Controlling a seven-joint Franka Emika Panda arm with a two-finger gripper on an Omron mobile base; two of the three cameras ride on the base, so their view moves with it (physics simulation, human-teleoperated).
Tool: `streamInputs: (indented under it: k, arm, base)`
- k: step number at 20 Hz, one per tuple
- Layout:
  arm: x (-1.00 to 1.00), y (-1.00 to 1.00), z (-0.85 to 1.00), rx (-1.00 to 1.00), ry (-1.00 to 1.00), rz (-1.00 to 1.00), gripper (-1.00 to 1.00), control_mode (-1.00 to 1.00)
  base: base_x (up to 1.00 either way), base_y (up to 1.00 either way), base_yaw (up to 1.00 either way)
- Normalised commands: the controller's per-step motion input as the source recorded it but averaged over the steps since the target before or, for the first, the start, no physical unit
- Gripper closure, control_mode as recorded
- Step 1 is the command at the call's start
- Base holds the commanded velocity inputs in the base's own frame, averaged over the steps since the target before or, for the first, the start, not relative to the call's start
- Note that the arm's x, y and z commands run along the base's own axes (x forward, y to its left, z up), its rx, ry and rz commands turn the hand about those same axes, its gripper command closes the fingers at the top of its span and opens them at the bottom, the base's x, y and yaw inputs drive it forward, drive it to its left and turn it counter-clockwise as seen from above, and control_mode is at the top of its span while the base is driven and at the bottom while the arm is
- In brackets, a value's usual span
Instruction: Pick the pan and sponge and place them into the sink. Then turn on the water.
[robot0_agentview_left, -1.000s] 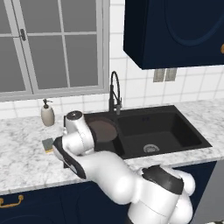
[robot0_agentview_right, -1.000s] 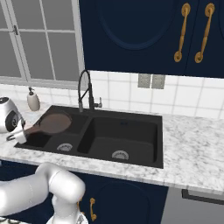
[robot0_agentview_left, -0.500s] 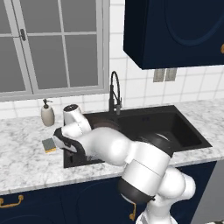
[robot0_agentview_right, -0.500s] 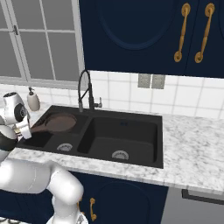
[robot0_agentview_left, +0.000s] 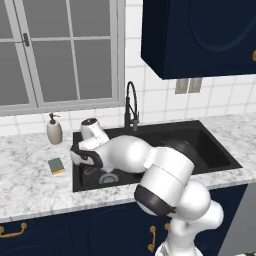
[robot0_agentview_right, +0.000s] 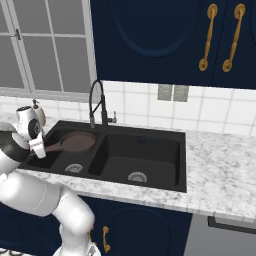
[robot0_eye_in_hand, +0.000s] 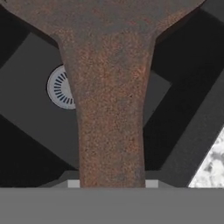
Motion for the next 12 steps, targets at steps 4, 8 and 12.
streamInputs:
  k: [4, 8, 12]
  arm:
    - [0.00, -0.04, -0.39, 0.14, -0.11, 0.00, 1.00, -1.00]
    - [0.00, 0.11, -0.21, 0.12, -0.14, 0.00, 1.00, -1.00]
    - [0.00, 0.11, -0.05, 0.10, -0.12, 0.18, 1.00, -1.00]
  base:
    - [0.00, 0.00, 0.00]
    - [0.00, 0.00, 0.00]
    - [0.00, 0.00, 0.00]
